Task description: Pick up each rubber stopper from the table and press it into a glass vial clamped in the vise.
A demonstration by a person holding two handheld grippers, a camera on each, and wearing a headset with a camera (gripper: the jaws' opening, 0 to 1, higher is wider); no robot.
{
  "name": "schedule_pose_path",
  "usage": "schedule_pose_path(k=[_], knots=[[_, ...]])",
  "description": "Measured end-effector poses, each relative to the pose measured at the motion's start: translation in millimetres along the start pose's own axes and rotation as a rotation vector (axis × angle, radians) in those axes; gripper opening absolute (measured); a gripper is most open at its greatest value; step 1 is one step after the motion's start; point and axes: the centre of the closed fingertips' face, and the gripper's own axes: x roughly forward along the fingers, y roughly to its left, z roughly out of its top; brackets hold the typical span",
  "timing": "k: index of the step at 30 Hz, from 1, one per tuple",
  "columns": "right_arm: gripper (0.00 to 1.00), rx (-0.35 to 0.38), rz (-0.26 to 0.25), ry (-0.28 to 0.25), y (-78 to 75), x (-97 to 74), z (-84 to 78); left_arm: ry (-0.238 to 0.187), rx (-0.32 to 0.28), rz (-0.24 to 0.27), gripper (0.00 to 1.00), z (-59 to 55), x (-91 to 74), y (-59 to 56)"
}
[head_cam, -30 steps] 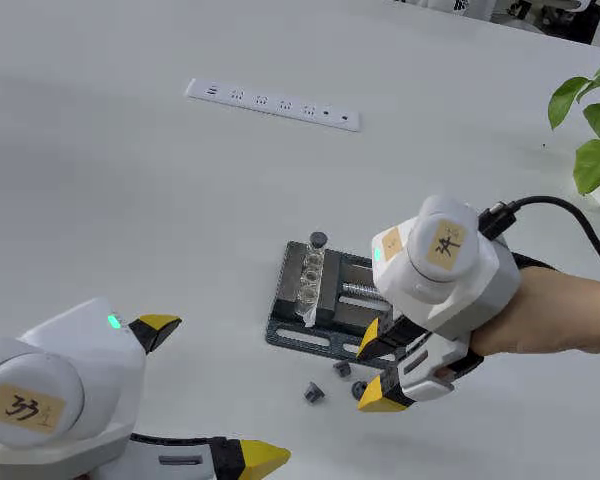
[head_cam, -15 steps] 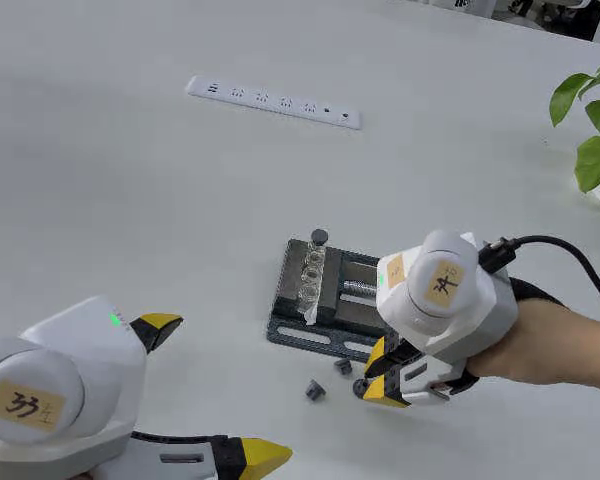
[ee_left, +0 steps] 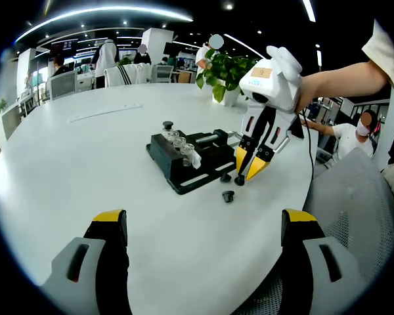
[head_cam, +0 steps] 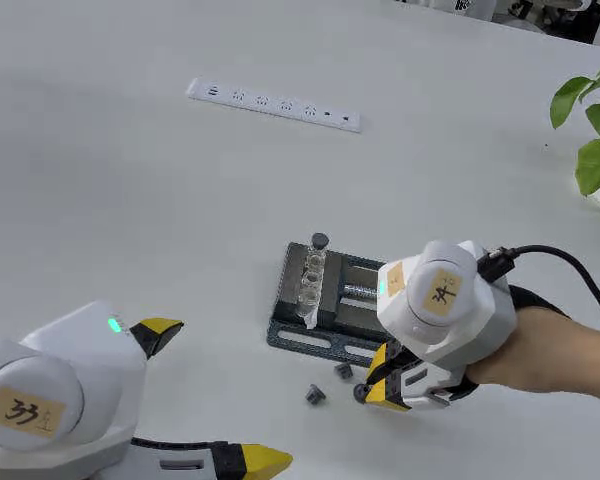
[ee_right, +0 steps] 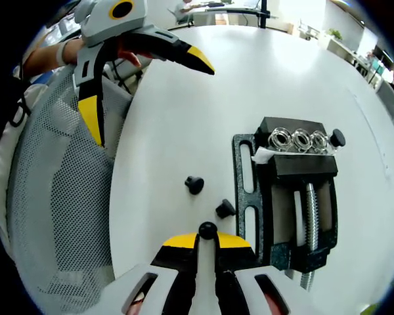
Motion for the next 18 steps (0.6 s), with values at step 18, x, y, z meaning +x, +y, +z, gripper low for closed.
schedule_pose_path(k=[18], knots=[[0.04,-0.006,0.0,-0.008,0.0,3.4,5.2,0.001,0.0,0.0,0.97,-0.8,-0.8,1.2]])
